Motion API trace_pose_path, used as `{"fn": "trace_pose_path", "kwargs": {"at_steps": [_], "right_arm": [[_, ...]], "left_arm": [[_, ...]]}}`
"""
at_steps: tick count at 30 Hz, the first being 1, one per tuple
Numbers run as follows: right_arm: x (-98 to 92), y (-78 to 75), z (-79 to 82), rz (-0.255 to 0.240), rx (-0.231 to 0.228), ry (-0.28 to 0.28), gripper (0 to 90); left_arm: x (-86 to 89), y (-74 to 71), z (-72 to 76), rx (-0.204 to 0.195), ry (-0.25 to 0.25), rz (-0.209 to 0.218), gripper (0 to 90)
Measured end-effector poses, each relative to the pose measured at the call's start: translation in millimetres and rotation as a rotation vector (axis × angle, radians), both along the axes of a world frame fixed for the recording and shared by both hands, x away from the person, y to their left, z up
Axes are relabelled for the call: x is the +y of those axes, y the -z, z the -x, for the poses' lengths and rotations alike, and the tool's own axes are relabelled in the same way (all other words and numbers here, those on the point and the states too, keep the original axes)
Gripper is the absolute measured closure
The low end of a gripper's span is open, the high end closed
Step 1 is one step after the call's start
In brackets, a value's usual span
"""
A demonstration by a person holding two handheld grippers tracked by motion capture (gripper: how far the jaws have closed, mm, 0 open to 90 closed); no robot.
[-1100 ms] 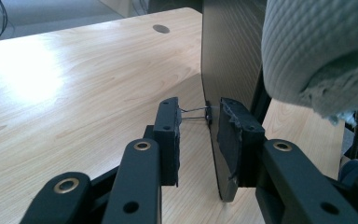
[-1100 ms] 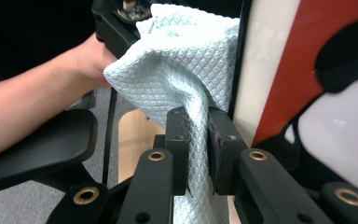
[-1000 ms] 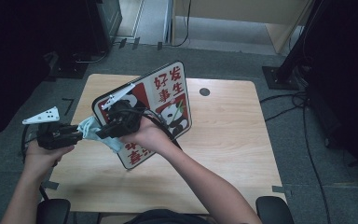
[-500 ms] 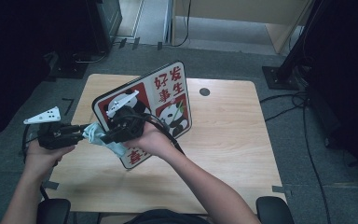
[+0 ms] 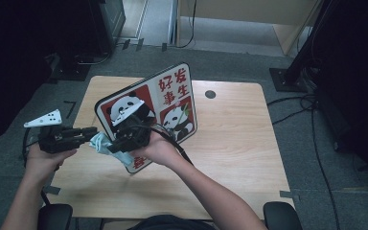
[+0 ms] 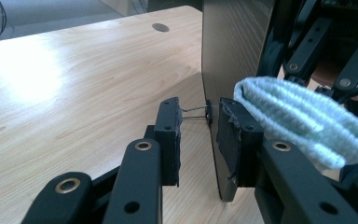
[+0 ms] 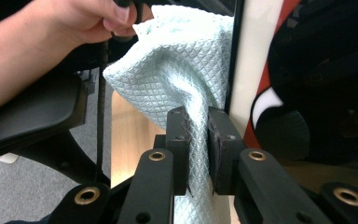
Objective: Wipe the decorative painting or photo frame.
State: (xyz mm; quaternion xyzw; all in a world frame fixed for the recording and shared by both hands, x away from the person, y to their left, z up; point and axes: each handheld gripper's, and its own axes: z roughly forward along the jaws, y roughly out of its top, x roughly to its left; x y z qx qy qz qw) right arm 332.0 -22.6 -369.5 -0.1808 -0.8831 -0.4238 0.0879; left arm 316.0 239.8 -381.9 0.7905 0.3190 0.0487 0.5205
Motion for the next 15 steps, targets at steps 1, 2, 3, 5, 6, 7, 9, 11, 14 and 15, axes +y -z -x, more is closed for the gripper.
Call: {"fn": "trace_pose_path", "kwargs": {"at_steps": [1,2,3,5,6,7,9,11,14,15], "right_arm": [[-0.6,1.6,0.7,0.002,-0.003,-0.001,80.8],[-0.8,2.6,1.1,0.000,-0.008,0.000,81.0],[-1.1,3.8,1.8,-0.003,-0.008,0.001,81.0],[-1.3,6.6,2.8,-0.002,-0.005,0.004,81.0],[-1.4,8.0,2.8,0.000,-0.007,0.002,81.0],[-1.8,9.3,2.9,0.003,-0.008,0.000,81.0],[-2.2,11.8,3.2,0.002,-0.004,0.001,81.0],[-2.4,14.4,3.8,0.004,0.000,0.004,81.0],[-2.8,18.9,4.1,0.009,0.004,0.004,81.0],[-2.9,20.3,4.3,0.008,0.005,0.005,81.0]], "left_arm": [[0.0,0.0,0.0,0.001,0.000,0.000,69.5],[0.0,0.0,0.0,0.000,0.000,0.000,69.4],[0.0,-0.1,-0.1,0.000,0.001,0.000,69.4],[-0.2,-0.3,0.0,-0.001,-0.001,0.000,69.4],[-0.4,-0.5,0.1,-0.003,0.000,0.002,69.4],[-0.4,-0.9,0.3,-0.006,-0.001,0.001,69.2],[-0.7,-1.6,0.8,-0.006,-0.004,0.006,68.8],[-1.1,-2.2,1.1,-0.006,-0.002,0.008,68.4],[-1.8,-2.2,0.7,0.002,0.005,0.005,66.9],[-2.2,-2.2,0.8,0.002,0.006,0.004,66.8]]}}
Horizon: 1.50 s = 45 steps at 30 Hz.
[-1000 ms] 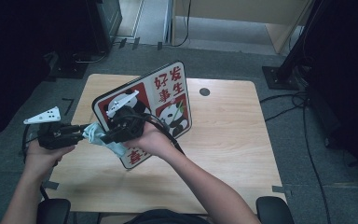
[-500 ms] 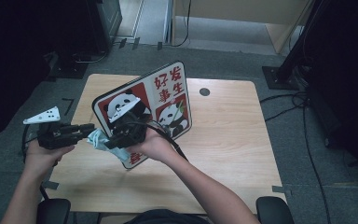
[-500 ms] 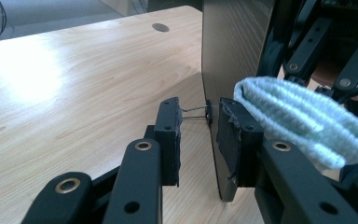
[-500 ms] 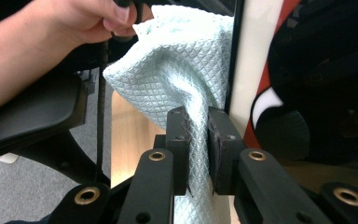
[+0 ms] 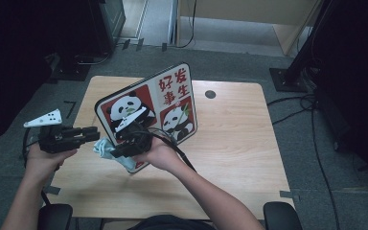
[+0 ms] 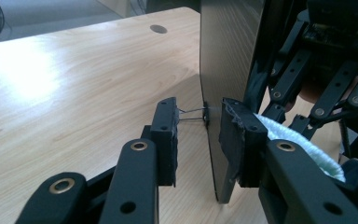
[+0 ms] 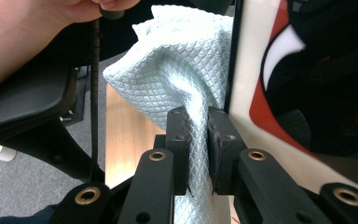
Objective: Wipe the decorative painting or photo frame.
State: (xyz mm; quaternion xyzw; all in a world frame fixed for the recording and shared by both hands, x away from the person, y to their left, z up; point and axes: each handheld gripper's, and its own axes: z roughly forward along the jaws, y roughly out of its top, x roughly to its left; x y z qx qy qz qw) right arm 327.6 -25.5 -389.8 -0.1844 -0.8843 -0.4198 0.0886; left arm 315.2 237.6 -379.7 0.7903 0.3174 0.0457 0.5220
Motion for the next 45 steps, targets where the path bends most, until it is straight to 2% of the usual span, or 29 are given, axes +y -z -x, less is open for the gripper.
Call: {"fn": "trace_pose_path", "kwargs": {"at_steps": [4,14,24,28,41,45], "right_arm": [[-0.7,5.4,1.5,0.004,0.006,0.003,81.0],[-2.5,11.9,3.5,0.001,0.003,0.009,81.0],[-4.3,20.1,4.1,0.002,0.008,0.000,81.0],[-5.9,25.1,4.1,-0.015,0.003,-0.007,81.0],[-11.6,38.3,4.9,-0.046,-0.015,-0.023,80.9],[-15.0,47.0,4.9,-0.053,-0.009,-0.015,80.9]], "left_arm": [[-1.5,-1.5,0.9,0.003,0.005,0.013,65.5],[-13.4,-7.7,4.6,-0.005,0.039,0.007,63.3],[-26.6,-7.0,4.4,0.003,0.071,-0.009,64.0],[-29.9,-7.5,3.4,0.002,0.073,-0.004,64.9],[-41.1,-1.5,-0.4,0.036,0.102,-0.024,68.5],[-43.4,-0.5,-1.4,0.047,0.099,-0.028,70.6]]}}
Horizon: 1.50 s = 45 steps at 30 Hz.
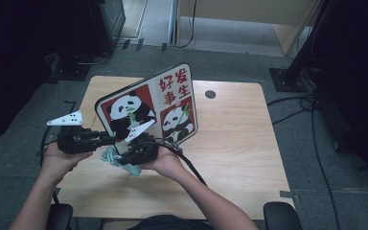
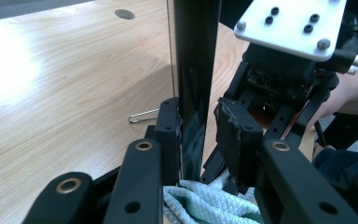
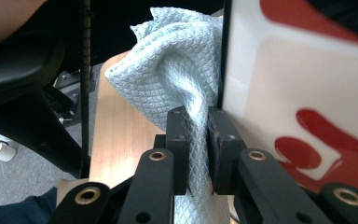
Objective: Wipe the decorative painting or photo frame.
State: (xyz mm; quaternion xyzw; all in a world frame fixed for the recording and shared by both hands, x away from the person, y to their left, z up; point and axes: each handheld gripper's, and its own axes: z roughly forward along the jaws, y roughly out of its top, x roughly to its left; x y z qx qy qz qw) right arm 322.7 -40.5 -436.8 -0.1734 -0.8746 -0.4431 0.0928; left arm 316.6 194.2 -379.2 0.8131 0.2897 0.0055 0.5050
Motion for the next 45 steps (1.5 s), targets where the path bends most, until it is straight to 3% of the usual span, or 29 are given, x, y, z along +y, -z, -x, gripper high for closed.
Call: {"fn": "trace_pose_path", "kwargs": {"at_steps": [10,26,34,36,45], "right_arm": [[-2.0,12.0,2.1,0.008,0.020,0.002,80.9],[-4.9,29.3,7.2,0.049,0.049,0.003,80.9],[-16.8,48.9,10.5,0.078,0.057,0.001,80.9],[-20.3,53.1,11.5,0.064,0.048,-0.007,81.0],[-29.5,44.0,12.2,0.059,0.043,-0.034,81.0]], "left_arm": [[0.8,-0.1,-1.0,0.011,-0.026,0.003,77.7],[0.2,-0.9,0.1,0.008,-0.020,-0.005,78.2],[0.5,-0.6,-0.7,0.010,-0.018,0.000,78.2],[0.5,-0.5,-0.6,0.011,-0.020,0.001,78.3],[-0.3,-1.6,0.6,0.013,-0.023,-0.007,78.6]]}}
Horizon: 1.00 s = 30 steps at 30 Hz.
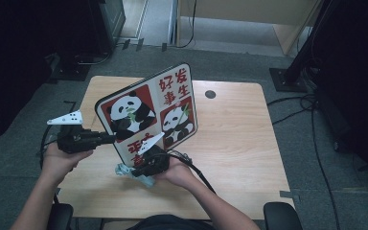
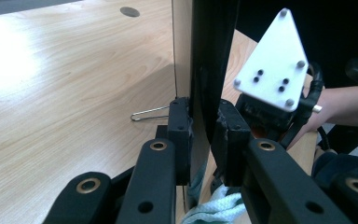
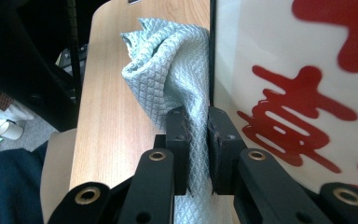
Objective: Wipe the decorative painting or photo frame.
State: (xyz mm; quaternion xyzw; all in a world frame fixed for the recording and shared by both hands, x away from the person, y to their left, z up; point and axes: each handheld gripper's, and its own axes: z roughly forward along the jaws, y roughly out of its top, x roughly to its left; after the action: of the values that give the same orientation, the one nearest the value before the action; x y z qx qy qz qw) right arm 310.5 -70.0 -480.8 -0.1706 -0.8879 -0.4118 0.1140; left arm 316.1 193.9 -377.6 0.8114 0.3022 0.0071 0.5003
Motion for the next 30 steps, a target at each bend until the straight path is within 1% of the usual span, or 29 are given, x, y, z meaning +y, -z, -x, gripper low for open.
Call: {"fn": "trace_pose_path", "kwargs": {"at_steps": [2,5,6,7,10,12,13,15,19,20,21,24,30], "right_arm": [[-2.5,-2.7,-0.4,-0.011,0.006,-0.008,81.0],[-5.9,-7.7,0.4,-0.024,0.002,-0.018,81.0],[-5.9,-7.7,0.4,-0.024,0.002,-0.018,81.0],[-9.3,-12.5,0.5,-0.032,0.005,-0.016,80.9],[-13.6,-17.5,0.4,-0.034,0.006,-0.004,80.9],[-14.9,-19.1,1.0,-0.038,0.000,-0.007,80.9],[-16.4,-23.3,2.1,-0.037,-0.014,-0.015,80.9],[-18.3,-26.9,1.4,-0.048,-0.020,-0.018,80.9],[-23.4,-34.2,-2.0,-0.060,-0.019,-0.002,81.0],[-27.6,-40.8,-4.1,-0.070,-0.020,0.007,81.0],[-28.9,-43.2,-4.1,-0.075,-0.017,0.011,81.0],[-32.1,-51.3,-5.3,-0.077,-0.029,0.021,81.0],[-37.0,-57.6,-6.9,-0.077,-0.014,0.039,81.0]], "left_arm": [[0.2,0.2,-0.2,0.001,-0.003,0.001,78.6],[0.1,0.2,-0.3,0.001,-0.007,0.002,78.5],[0.1,0.2,-0.3,0.001,-0.007,0.002,78.5],[0.0,0.0,0.0,0.001,-0.009,0.000,78.5],[0.0,0.1,0.0,0.002,-0.010,0.002,78.5],[0.1,0.2,0.0,0.000,-0.008,0.001,78.5],[0.1,0.1,0.2,-0.002,-0.009,-0.001,78.6],[-0.1,0.2,0.5,-0.002,-0.011,0.000,78.5],[-0.2,0.1,0.6,-0.003,-0.012,-0.001,78.5],[0.1,0.1,0.3,-0.002,-0.009,-0.002,78.5],[0.0,0.2,0.4,-0.002,-0.011,0.000,78.5],[0.0,0.3,0.4,0.001,-0.012,0.004,78.4],[0.0,0.2,0.5,0.000,-0.009,0.002,78.5]]}}
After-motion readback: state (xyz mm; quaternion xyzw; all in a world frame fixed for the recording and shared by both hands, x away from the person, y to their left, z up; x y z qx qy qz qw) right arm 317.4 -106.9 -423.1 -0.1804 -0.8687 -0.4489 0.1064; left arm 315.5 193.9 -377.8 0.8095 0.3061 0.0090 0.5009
